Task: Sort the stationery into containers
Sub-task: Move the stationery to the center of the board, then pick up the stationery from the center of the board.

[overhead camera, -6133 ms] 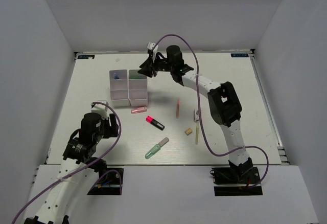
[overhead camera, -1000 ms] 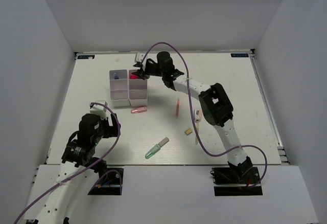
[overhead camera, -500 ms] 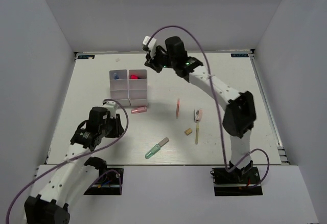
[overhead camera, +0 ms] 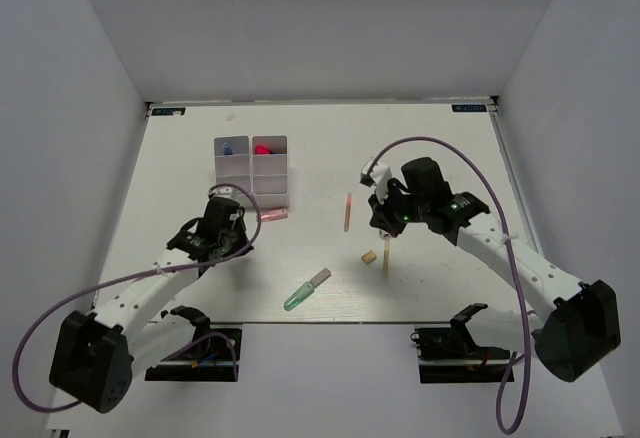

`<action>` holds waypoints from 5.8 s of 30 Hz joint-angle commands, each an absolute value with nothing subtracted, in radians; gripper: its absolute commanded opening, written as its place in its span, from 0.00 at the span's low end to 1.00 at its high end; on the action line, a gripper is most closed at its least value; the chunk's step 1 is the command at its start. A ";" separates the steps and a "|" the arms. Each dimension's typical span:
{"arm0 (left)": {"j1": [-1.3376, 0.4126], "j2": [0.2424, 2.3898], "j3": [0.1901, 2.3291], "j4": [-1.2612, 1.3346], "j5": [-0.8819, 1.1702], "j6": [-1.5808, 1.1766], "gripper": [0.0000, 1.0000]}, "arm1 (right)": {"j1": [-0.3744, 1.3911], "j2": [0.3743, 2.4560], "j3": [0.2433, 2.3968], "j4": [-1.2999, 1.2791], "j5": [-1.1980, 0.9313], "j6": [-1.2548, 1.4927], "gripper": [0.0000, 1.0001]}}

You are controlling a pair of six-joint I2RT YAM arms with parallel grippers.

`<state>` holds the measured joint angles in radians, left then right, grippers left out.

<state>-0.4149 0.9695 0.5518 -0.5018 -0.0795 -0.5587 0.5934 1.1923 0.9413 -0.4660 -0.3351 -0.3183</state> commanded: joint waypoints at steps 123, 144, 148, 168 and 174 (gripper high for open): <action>-0.695 1.813 1.258 -0.841 0.183 0.713 0.71 | 0.403 1.054 0.769 -0.267 -0.477 -0.173 0.00; -0.738 1.838 1.042 -0.531 -0.028 0.663 0.17 | 0.385 1.060 0.772 -0.267 -0.495 -0.169 0.00; -0.742 1.806 1.051 -0.529 -0.025 0.574 0.03 | 0.380 1.051 0.772 -0.270 -0.500 -0.169 0.00; -0.338 1.355 1.042 -0.280 0.089 0.020 0.00 | 0.382 1.058 0.772 -0.293 -0.563 -0.198 0.18; -0.304 1.362 0.997 -0.131 -0.176 0.026 0.00 | 0.382 1.060 0.758 -0.278 -0.571 -0.190 0.00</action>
